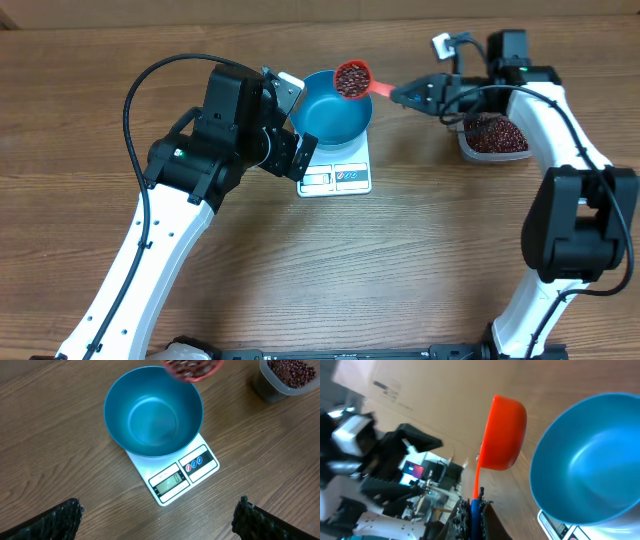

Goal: Scoop item into bowl and weigh 150g on scale
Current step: 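Lift the filled red scoop and carry it over the teal bowl, then tilt the scoop with the right gripper to pour beans into bowl, then move the empty scoop back to the bean tub with right gripper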

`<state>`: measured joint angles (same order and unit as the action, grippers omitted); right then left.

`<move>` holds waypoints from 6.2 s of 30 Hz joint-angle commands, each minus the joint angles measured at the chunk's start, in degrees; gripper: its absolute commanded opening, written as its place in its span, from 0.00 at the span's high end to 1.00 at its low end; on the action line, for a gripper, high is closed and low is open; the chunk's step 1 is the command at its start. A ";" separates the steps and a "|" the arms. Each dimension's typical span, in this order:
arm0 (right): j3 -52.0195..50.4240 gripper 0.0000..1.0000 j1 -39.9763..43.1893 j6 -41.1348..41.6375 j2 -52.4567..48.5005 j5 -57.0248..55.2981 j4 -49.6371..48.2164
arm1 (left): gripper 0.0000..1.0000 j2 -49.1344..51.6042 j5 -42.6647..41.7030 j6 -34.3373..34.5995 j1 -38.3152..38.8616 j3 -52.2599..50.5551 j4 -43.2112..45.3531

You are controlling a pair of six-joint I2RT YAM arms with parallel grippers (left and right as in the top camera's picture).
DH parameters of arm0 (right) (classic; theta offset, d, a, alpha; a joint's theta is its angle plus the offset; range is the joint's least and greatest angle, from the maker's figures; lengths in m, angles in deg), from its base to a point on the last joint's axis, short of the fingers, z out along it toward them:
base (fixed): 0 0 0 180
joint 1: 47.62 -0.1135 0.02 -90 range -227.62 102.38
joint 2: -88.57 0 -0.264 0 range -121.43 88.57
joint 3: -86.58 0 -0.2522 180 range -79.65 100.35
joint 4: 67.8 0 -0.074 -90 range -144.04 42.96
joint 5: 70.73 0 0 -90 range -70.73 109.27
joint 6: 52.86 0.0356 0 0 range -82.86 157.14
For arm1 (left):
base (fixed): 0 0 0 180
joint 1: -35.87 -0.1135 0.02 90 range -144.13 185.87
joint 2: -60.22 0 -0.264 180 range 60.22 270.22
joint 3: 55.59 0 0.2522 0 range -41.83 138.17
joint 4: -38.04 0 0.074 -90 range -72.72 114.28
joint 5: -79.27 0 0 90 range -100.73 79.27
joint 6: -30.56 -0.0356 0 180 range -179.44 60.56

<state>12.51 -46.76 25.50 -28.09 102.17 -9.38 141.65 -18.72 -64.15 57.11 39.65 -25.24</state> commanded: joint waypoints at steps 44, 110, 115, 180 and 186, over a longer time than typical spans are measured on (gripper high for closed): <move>1.46 0.96 -5.66 -33.14 -0.37 -17.55 -8.22 | 0.00 -0.15 -0.83 -1.07 -0.33 0.59 0.07; 1.46 0.96 -7.26 -51.91 5.75 -34.99 -12.15 | 0.00 -0.15 -0.85 -1.07 -0.33 0.59 0.04; 1.46 0.96 -8.11 -51.89 5.99 -37.88 -10.91 | 0.00 -0.15 -0.83 -1.09 -0.33 0.59 0.07; 0.68 0.96 6.23 0.02 23.12 -93.37 17.70 | 0.00 -0.15 -0.83 -1.07 -0.33 0.59 0.07; 0.48 0.96 5.79 -6.27 16.57 -94.23 20.65 | 0.00 -0.15 -0.85 -1.07 -0.33 0.59 0.07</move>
<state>13.23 -40.60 23.64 -7.96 10.85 11.32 141.65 -18.72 -64.15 57.11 39.65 -25.26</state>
